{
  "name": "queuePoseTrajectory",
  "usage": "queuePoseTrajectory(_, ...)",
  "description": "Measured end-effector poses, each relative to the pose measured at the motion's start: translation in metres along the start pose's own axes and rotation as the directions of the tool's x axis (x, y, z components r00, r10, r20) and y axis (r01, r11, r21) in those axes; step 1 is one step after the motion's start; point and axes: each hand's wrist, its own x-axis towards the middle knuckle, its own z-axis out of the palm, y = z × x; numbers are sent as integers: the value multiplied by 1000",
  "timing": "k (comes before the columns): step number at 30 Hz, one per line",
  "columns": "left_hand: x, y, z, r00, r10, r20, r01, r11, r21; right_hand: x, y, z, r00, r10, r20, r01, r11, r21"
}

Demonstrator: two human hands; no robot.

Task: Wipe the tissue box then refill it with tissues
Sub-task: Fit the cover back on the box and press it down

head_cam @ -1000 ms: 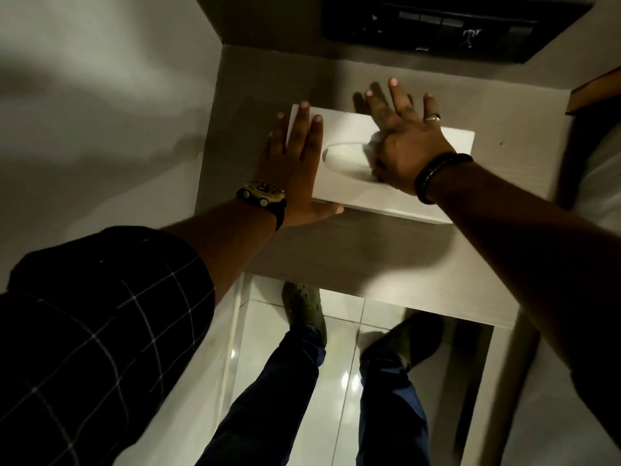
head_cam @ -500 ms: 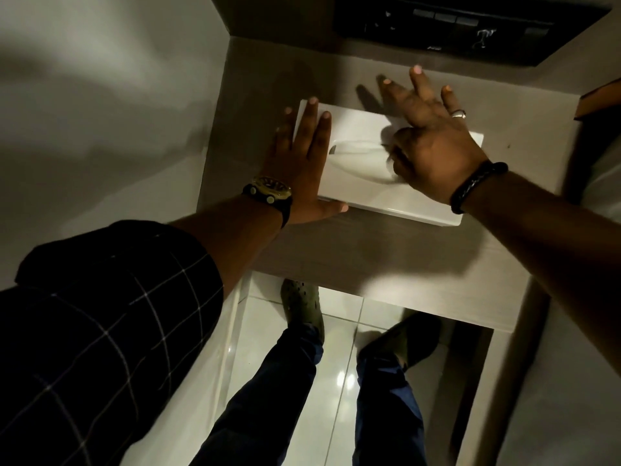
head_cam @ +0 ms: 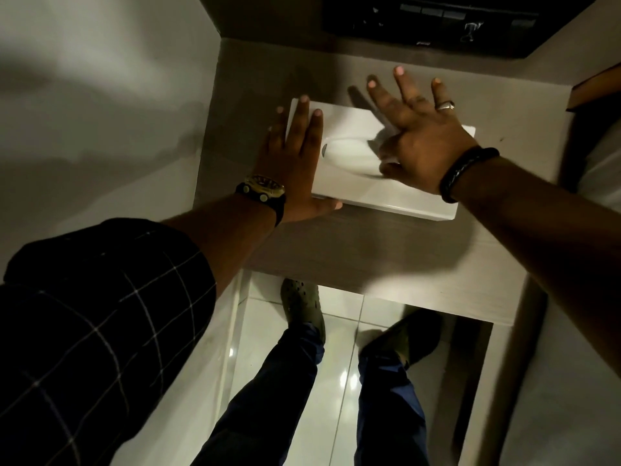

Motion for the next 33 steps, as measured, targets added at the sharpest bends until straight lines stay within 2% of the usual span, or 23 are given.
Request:
queuePoseTrajectory(6, 0, 0, -2, 1000, 8, 3, -8, 1000, -12, 11, 0, 7, 1000, 14, 18, -14, 999, 31)
queuePoseTrajectory(11, 0, 0, -1, 1000, 5, -3, -5, 1000, -5, 16, 0, 10, 999, -43, 1, 43, 999, -33)
queuePoseTrajectory(19, -1, 1, -2, 999, -12, 31, 12, 1000, -2, 32, -16, 12, 1000, 6, -10, -5, 996, 84)
queuePoseTrajectory(27, 0, 1, 1, 1000, -19, -11, 20, 999, 34, 31, -10, 17, 994, -43, -99, 54, 992, 111)
queuePoseTrajectory(33, 0, 1, 1, 1000, -15, -19, 16, 999, 42, 30, -5, 19, 994, -84, -66, 95, 975, 199)
